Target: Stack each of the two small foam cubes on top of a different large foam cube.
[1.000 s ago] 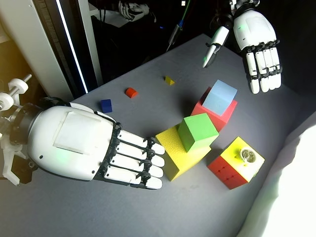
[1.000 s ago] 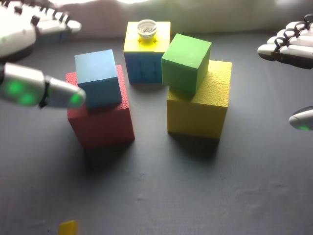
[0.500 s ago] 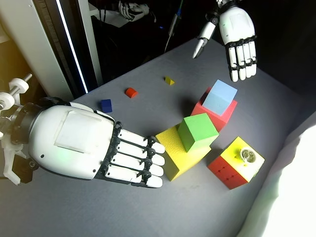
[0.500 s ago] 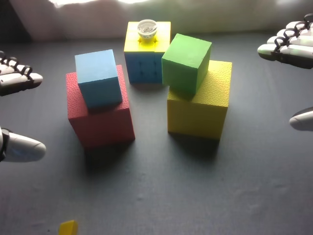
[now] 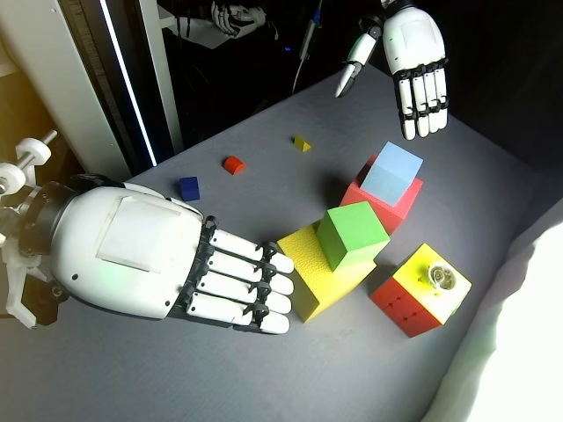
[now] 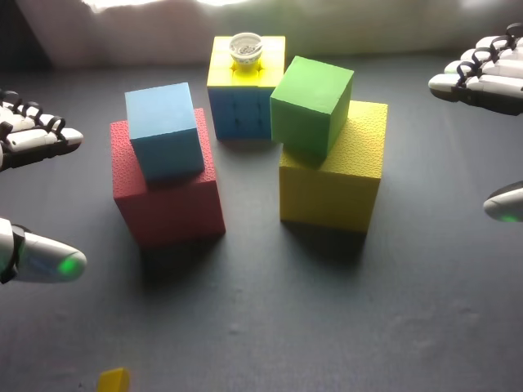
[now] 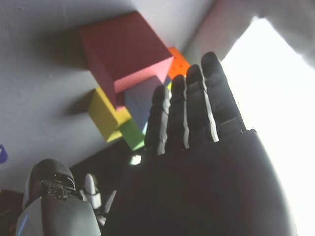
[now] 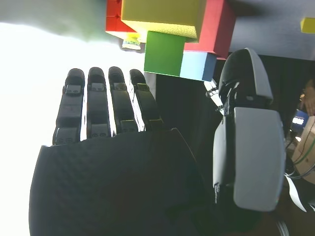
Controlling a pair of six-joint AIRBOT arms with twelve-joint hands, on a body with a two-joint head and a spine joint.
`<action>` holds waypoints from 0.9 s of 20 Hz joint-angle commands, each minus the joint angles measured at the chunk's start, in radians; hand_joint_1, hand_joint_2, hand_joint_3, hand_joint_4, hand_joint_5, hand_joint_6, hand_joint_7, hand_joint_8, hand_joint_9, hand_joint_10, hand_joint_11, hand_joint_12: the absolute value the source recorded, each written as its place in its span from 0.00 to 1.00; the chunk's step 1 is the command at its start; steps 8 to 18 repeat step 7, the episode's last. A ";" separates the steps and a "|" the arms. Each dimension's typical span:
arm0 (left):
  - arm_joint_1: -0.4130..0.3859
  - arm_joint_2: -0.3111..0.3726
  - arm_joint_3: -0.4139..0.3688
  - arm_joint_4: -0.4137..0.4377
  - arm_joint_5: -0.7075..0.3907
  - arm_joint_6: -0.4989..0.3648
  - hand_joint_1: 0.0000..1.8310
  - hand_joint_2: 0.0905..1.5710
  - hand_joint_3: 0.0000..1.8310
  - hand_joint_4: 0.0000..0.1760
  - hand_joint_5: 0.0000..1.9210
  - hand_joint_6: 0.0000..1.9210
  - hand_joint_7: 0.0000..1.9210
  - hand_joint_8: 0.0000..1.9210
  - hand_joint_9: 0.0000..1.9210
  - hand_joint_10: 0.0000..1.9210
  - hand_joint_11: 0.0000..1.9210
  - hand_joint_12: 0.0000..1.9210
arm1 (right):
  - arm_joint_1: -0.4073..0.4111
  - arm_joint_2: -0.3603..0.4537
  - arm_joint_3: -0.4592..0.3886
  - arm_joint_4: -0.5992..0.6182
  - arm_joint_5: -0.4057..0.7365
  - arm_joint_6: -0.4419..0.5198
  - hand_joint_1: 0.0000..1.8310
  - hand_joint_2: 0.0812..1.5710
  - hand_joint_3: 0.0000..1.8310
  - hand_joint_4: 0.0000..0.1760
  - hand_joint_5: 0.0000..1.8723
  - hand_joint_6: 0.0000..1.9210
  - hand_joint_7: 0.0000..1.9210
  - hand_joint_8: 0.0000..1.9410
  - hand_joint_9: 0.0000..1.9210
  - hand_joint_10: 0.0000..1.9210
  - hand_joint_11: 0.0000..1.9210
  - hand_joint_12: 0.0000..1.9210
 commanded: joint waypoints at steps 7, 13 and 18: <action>-0.008 0.012 -0.003 -0.008 -0.100 0.001 0.00 0.55 0.00 0.00 0.04 0.00 0.05 0.00 0.05 0.00 0.07 0.02 | 0.010 0.016 -0.002 0.013 0.105 0.003 0.17 0.65 0.00 0.00 0.00 0.00 0.00 0.00 0.00 0.00 0.00 0.00; -0.008 0.012 -0.003 -0.008 -0.100 0.001 0.00 0.55 0.00 0.00 0.04 0.00 0.05 0.00 0.05 0.00 0.07 0.02 | 0.010 0.016 -0.002 0.013 0.105 0.003 0.17 0.65 0.00 0.00 0.00 0.00 0.00 0.00 0.00 0.00 0.00 0.00; -0.008 0.012 -0.003 -0.008 -0.100 0.001 0.00 0.55 0.00 0.00 0.04 0.00 0.05 0.00 0.05 0.00 0.07 0.02 | 0.010 0.016 -0.002 0.013 0.105 0.003 0.17 0.65 0.00 0.00 0.00 0.00 0.00 0.00 0.00 0.00 0.00 0.00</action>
